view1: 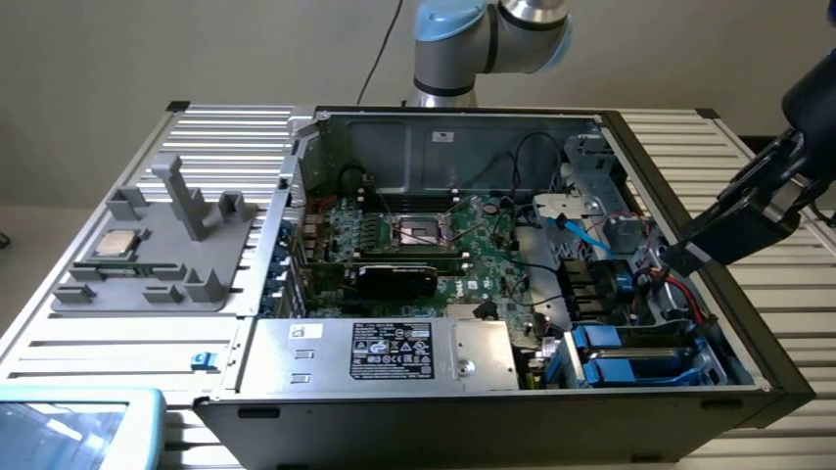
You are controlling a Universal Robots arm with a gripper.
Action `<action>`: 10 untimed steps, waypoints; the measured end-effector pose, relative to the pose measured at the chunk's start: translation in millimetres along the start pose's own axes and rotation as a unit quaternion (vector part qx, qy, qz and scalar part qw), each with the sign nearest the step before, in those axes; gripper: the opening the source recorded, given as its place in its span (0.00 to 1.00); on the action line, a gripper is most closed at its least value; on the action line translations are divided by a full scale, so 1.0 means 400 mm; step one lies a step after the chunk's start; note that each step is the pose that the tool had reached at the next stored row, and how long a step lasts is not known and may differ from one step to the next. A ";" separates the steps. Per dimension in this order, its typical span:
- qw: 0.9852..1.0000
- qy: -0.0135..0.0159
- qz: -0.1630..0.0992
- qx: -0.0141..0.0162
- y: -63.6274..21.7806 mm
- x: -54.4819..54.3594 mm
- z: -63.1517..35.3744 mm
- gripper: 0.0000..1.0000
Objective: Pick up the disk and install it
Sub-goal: 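Insert the first disk wire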
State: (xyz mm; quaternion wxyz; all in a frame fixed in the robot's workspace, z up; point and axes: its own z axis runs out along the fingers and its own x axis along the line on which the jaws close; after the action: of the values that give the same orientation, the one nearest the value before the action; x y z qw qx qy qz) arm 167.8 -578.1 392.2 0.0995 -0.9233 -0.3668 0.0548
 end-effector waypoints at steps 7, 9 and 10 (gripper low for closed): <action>1.000 0.000 0.000 0.000 0.000 0.000 0.000 0.50; 1.000 0.000 0.000 0.000 0.000 0.000 0.000 0.50; 1.000 0.000 0.000 0.000 0.000 0.000 0.000 0.50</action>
State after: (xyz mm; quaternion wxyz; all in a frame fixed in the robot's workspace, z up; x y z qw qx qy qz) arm 167.8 -578.1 392.2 0.0996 -0.9234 -0.3667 0.0548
